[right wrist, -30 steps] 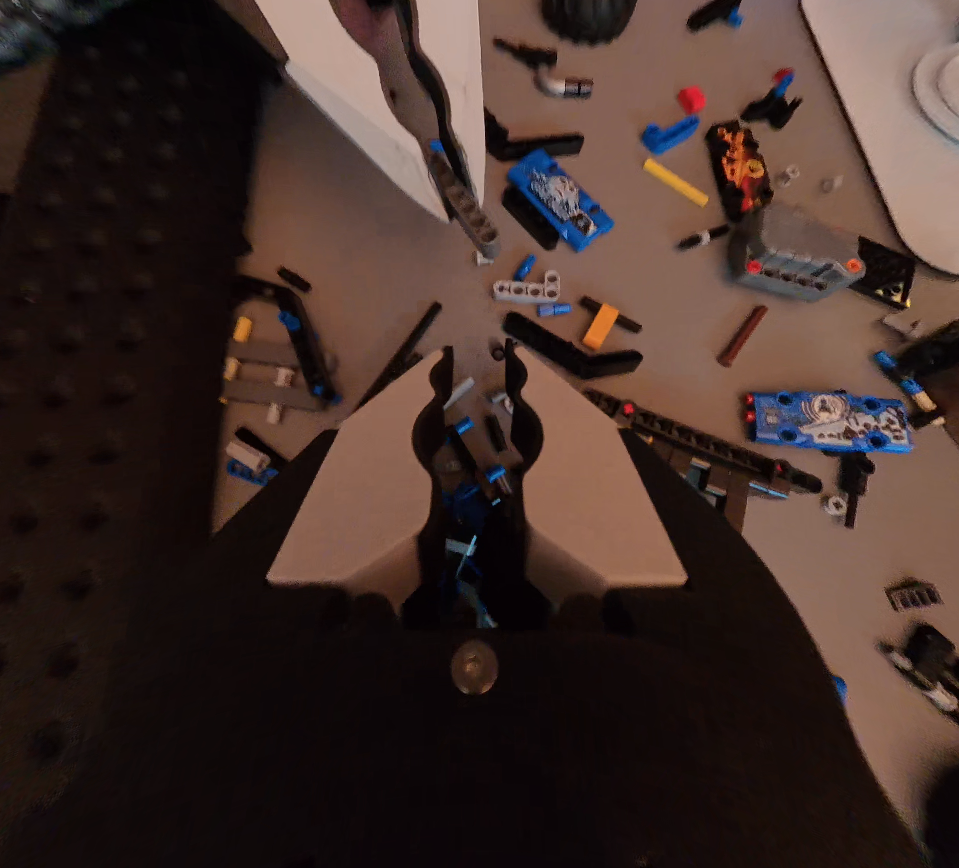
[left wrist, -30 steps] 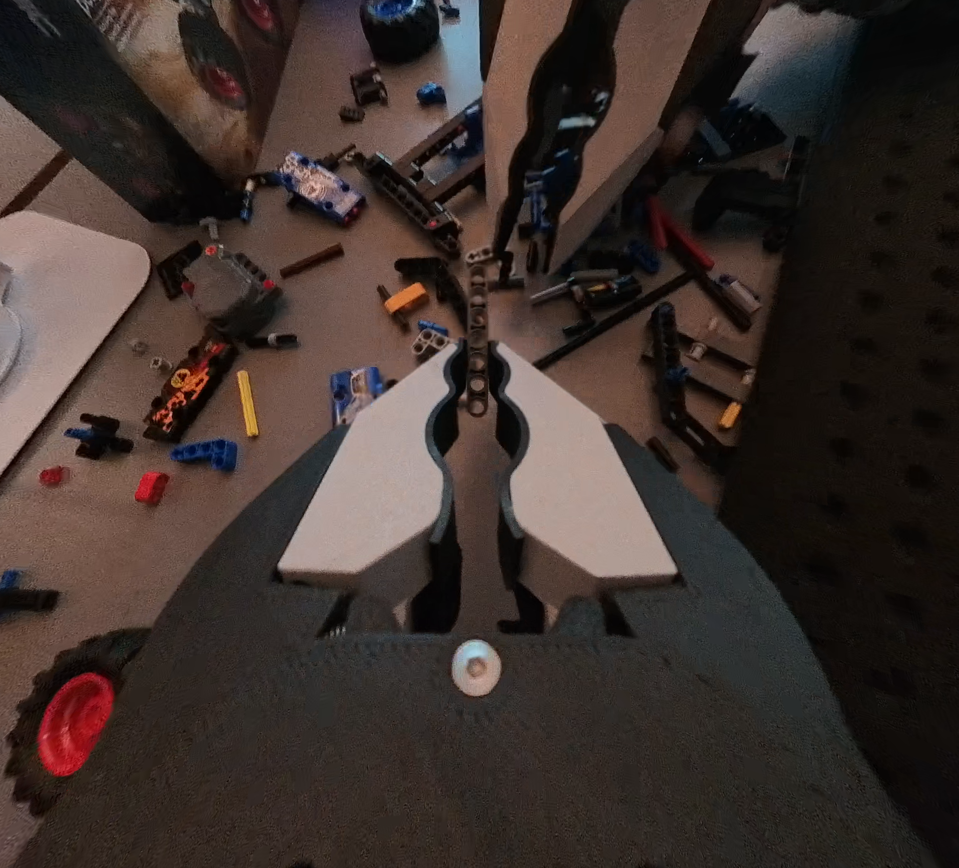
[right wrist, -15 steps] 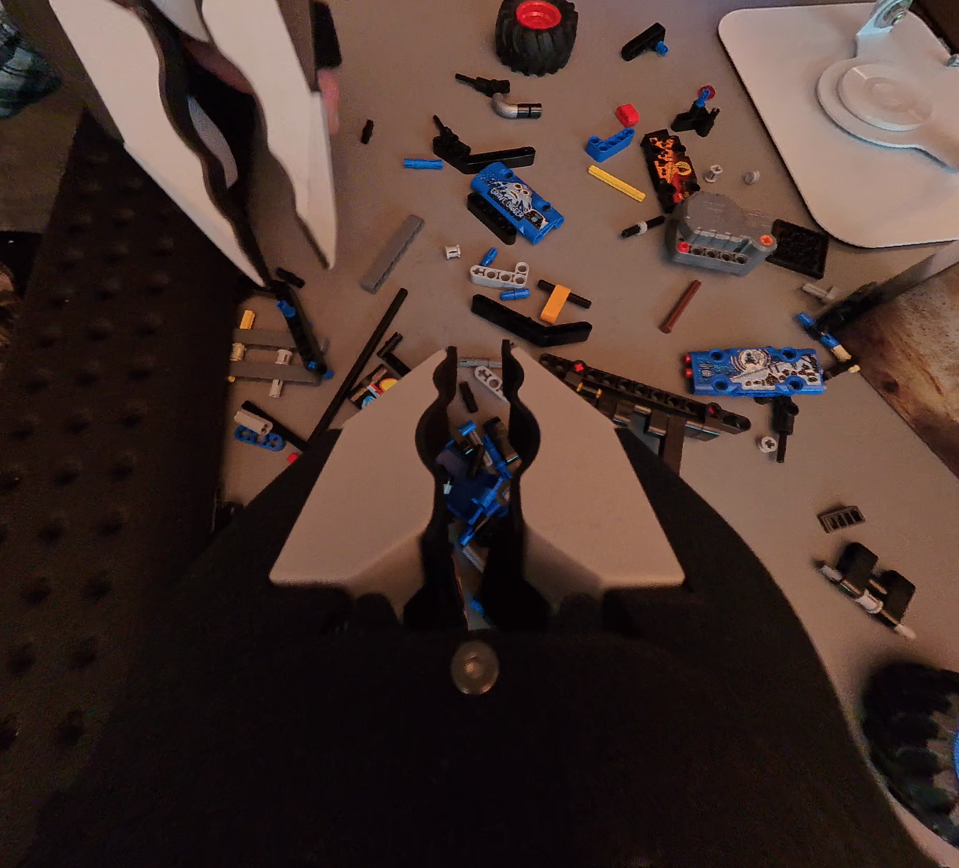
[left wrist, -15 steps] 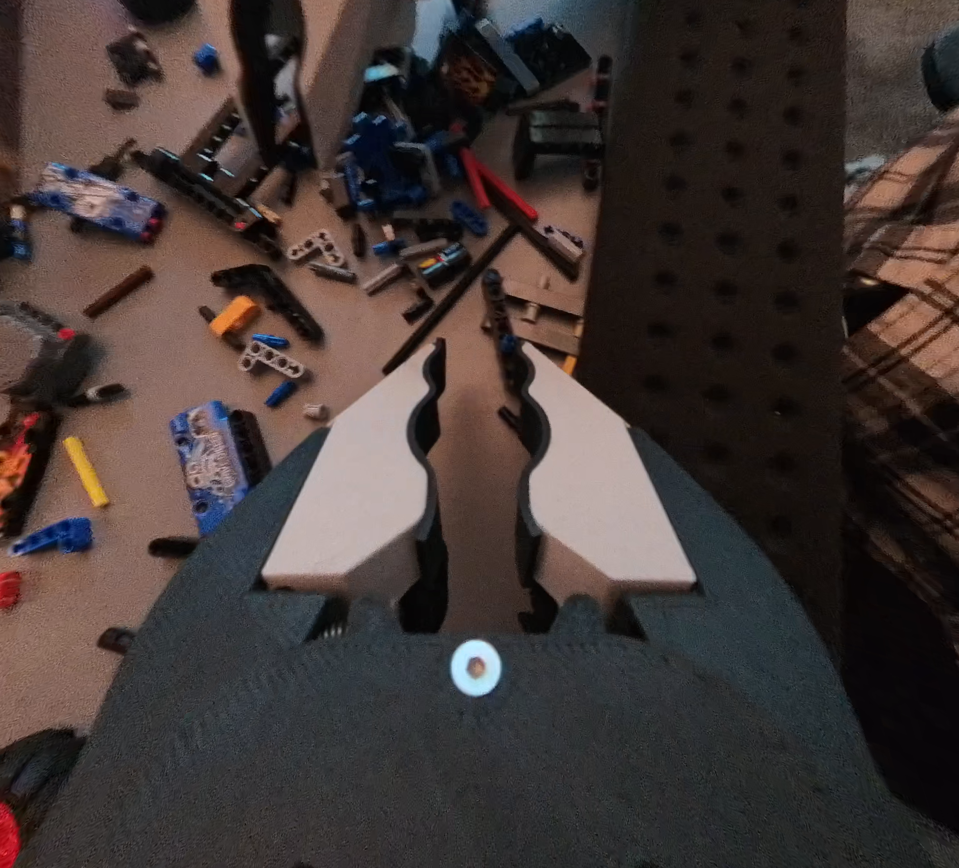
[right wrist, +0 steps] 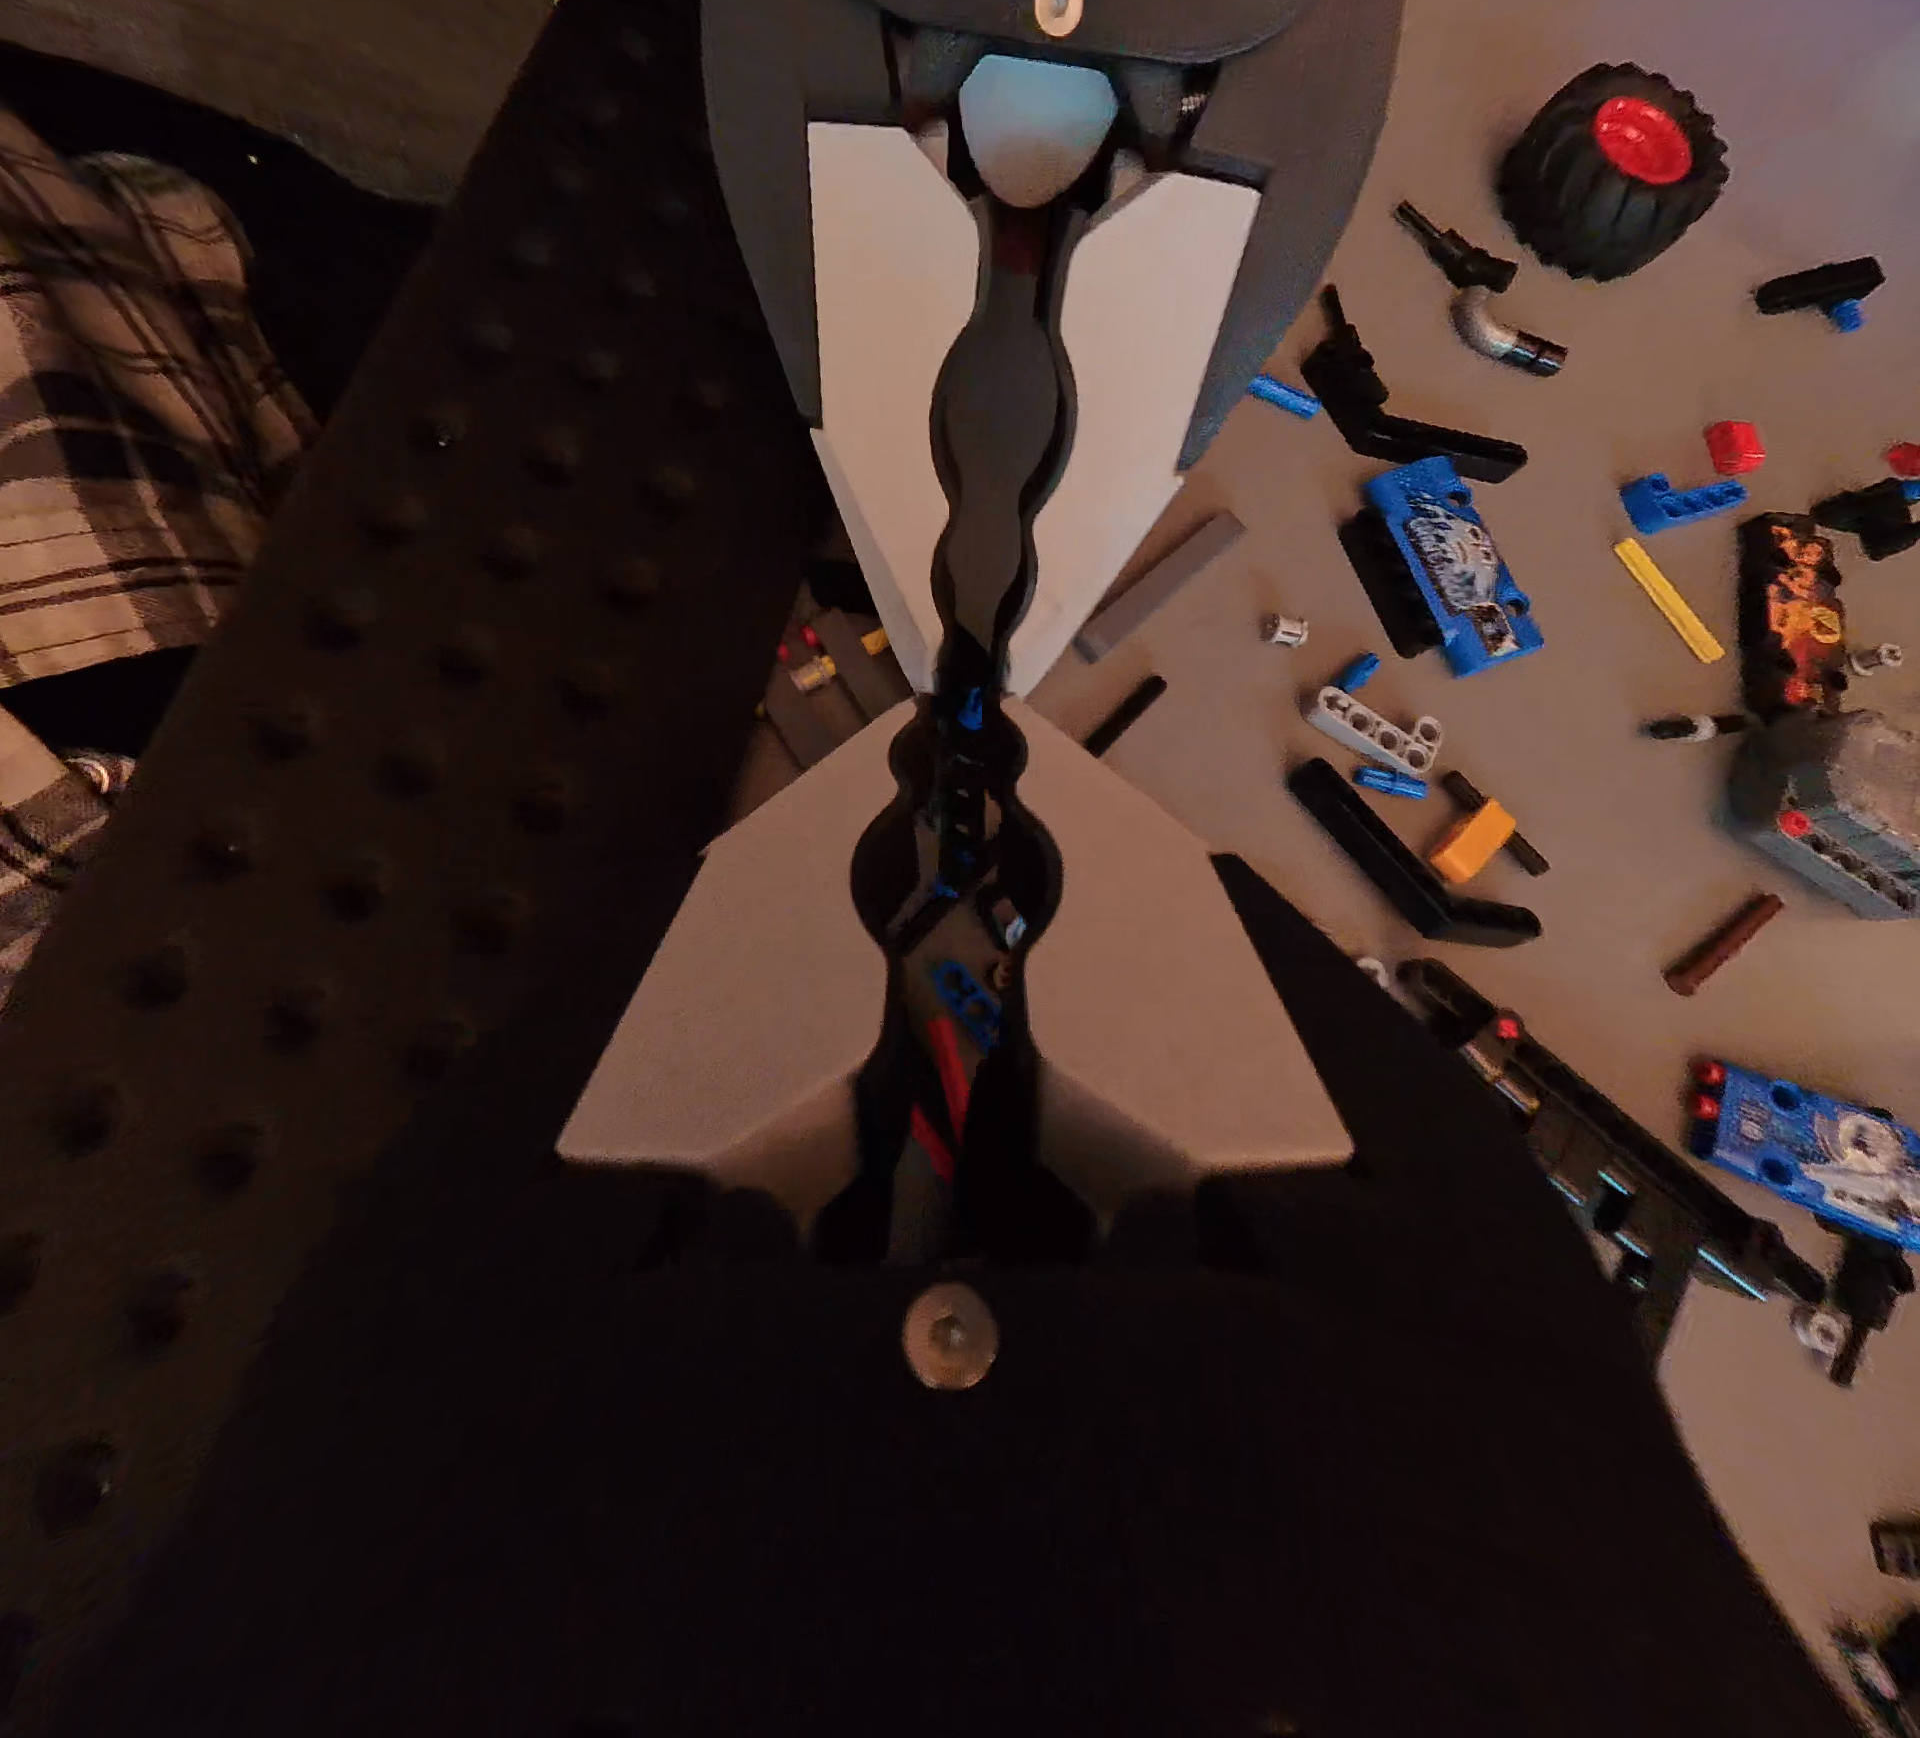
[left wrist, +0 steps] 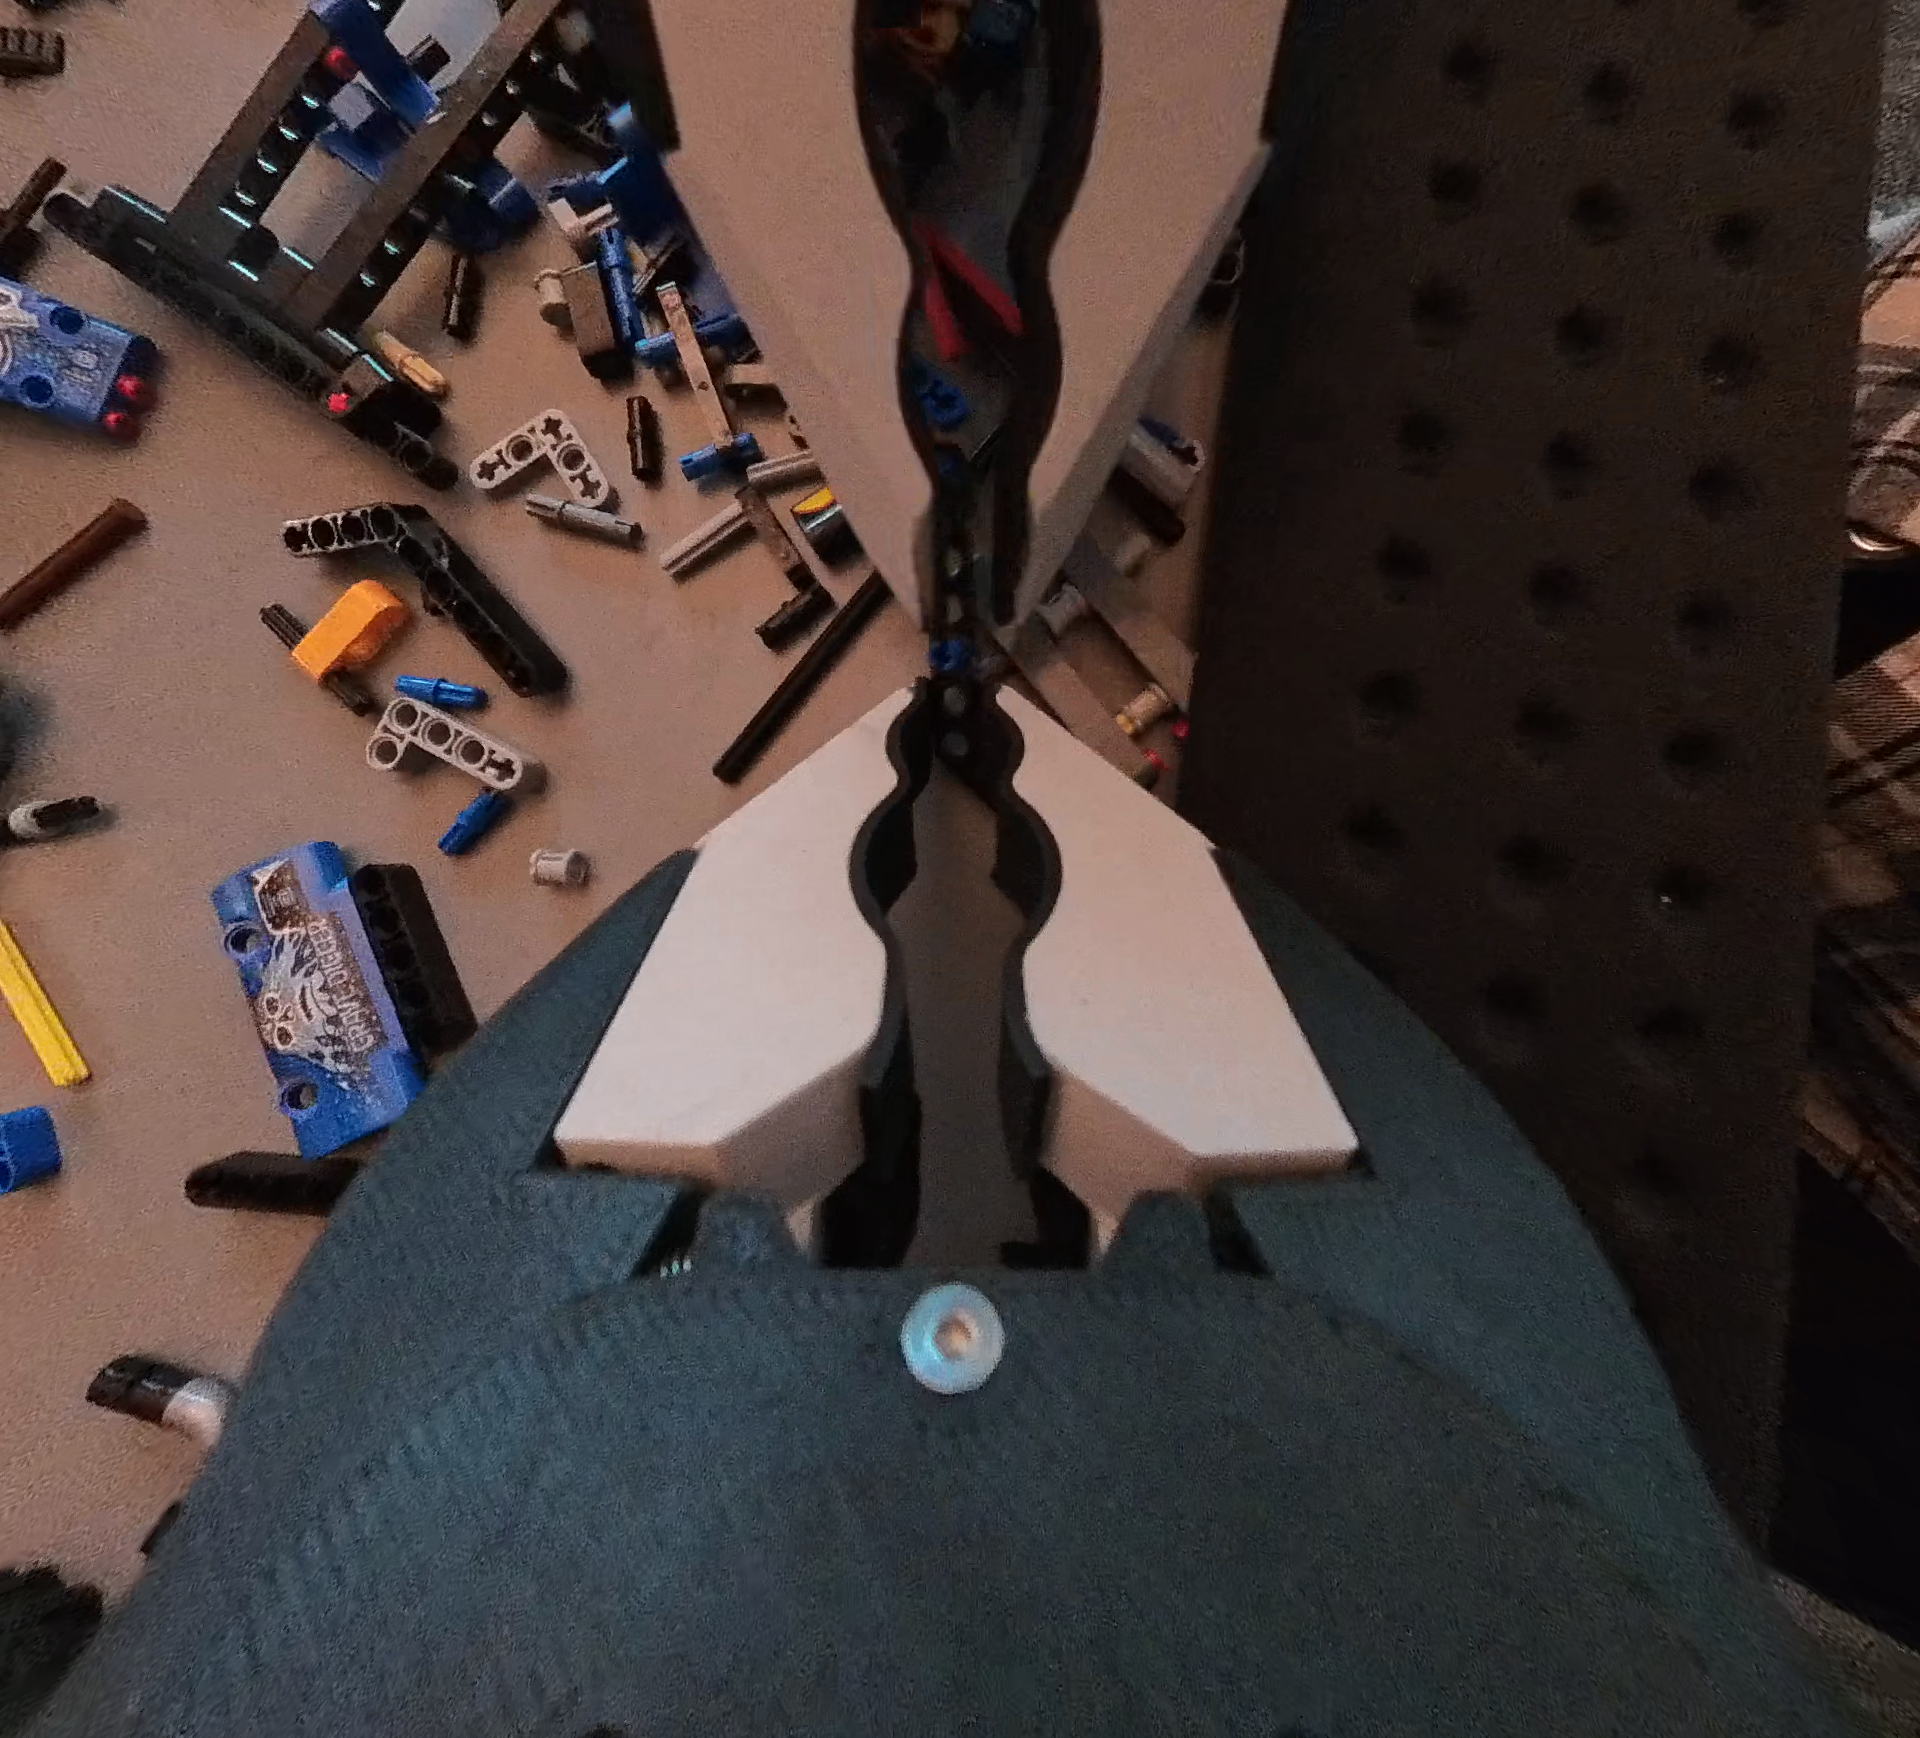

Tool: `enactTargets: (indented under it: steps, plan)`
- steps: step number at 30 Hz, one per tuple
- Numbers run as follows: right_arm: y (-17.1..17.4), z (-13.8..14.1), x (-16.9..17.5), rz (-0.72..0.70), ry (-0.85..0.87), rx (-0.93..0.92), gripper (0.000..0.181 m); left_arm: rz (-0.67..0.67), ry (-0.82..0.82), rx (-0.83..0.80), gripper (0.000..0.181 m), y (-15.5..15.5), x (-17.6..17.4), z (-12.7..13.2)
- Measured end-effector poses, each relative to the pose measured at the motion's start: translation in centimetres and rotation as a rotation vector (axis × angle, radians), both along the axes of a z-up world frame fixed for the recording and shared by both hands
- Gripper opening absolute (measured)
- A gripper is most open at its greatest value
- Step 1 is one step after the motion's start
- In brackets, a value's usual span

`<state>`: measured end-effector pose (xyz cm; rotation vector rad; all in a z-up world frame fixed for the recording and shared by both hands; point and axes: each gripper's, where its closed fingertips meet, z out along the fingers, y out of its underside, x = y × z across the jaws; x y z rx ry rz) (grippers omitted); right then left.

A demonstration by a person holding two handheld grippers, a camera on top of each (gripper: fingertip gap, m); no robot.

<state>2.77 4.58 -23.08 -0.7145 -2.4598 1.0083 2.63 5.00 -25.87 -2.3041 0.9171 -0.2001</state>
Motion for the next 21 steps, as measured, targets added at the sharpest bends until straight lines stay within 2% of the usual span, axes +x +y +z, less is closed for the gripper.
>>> enactTargets:
  steps: [2,7,10,21]
  plan:
    - [-0.2,-0.6,-0.3,-0.016,-0.020,0.005,0.000,0.000,0.005,0.005,0.006,0.2,0.1,0.0]
    - [0.1,-0.7,-0.7,-0.053,-0.041,0.002,0.000,-0.001,0.003,0.009,0.007,0.3,0.1,-0.1]
    - [0.5,-0.9,-0.7,-0.067,-0.055,0.009,0.008,0.004,0.008,0.018,0.009,0.4,0.0,-0.1]
    - [1.0,-0.2,-0.5,-0.103,-0.101,-0.064,0.010,0.001,0.095,0.082,0.008,0.7,-0.4,0.0]
